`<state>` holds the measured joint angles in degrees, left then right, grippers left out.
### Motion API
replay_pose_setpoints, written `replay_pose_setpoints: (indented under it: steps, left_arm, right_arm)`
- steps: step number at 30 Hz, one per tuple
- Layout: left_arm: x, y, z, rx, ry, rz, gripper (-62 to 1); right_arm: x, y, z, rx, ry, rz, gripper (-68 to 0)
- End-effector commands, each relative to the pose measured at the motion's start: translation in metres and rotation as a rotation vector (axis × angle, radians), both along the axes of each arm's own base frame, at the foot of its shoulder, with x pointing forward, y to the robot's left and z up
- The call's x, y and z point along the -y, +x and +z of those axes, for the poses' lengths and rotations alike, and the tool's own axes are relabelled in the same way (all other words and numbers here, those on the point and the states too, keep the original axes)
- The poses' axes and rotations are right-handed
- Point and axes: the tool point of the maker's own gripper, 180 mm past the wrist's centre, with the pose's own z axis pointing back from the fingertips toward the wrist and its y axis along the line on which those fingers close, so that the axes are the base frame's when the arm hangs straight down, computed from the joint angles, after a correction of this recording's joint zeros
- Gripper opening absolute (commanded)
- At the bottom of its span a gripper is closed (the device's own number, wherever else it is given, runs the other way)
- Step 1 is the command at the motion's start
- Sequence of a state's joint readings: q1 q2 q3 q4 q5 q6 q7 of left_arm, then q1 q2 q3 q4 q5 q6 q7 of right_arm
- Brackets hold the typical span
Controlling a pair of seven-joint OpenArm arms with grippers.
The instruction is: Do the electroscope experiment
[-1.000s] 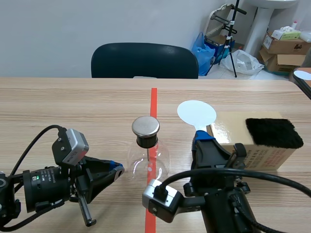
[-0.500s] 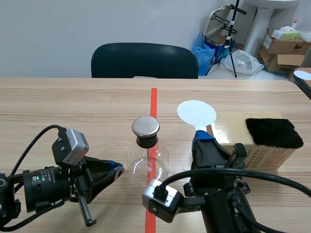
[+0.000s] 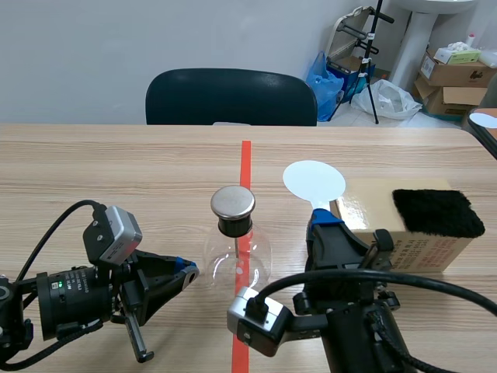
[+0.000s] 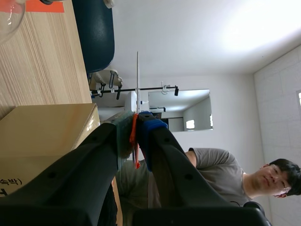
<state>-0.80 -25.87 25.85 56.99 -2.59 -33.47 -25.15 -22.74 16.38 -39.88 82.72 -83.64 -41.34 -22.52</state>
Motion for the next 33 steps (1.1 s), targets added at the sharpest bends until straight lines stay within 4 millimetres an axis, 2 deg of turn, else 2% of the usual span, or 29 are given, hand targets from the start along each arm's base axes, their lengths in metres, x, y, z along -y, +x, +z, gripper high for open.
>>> replay_pose_setpoints:
  steps: [1,4,10,25,33]
  left_arm:
    - [0.006,0.005,0.013,0.029,-0.04,0.002,-57.7]
    - [0.006,0.005,0.013,0.029,-0.04,0.002,-57.7]
    - [0.006,0.006,0.013,0.029,-0.041,0.002,-57.7]
    - [0.006,0.006,0.013,0.029,-0.041,0.002,-57.7]
    - [0.006,0.006,0.013,0.029,-0.04,0.002,-57.7]
  right_arm:
    - [0.0,0.004,0.015,0.054,0.023,0.006,-66.5]
    - [-0.004,0.005,0.014,0.04,0.01,0.024,-66.5]
    - [-0.014,0.005,0.028,0.072,0.025,0.067,-66.5]
    - [-0.054,-0.01,0.022,0.048,-0.029,0.303,-66.5]
    - [-0.063,-0.016,0.022,0.052,-0.035,0.363,-66.5]
